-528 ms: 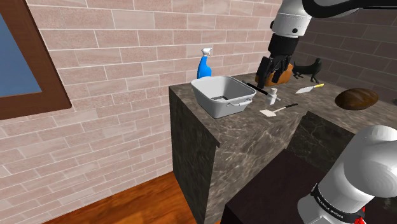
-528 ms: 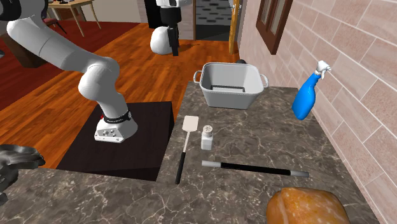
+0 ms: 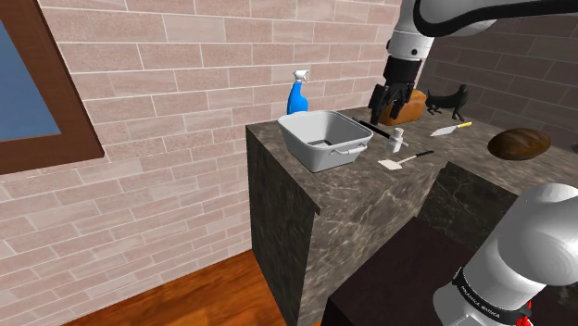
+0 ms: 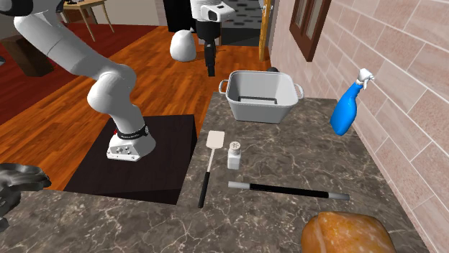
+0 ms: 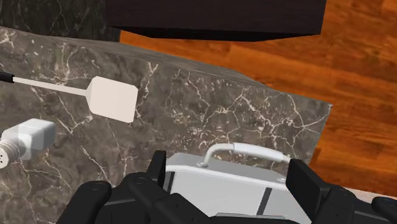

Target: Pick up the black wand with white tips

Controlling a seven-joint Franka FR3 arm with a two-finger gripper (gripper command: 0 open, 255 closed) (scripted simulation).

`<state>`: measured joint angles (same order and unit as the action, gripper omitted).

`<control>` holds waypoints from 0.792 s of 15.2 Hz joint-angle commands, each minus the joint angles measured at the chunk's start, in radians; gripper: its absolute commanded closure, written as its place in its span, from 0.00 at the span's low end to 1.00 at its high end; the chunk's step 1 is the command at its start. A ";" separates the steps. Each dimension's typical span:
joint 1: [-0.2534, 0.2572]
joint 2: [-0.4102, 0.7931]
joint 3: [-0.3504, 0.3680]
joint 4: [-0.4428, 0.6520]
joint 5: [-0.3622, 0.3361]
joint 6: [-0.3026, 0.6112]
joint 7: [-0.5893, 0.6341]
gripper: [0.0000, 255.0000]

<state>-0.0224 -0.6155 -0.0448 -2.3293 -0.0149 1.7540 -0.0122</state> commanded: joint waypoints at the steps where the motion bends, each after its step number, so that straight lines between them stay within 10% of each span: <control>1: -0.016 0.047 -0.035 0.016 -0.015 0.026 -0.036 0.00; 12: -0.076 0.386 -0.198 0.214 -0.019 0.134 -0.212 0.00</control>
<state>-0.0936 -0.2630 -0.2292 -2.1437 -0.0375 1.8857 -0.2063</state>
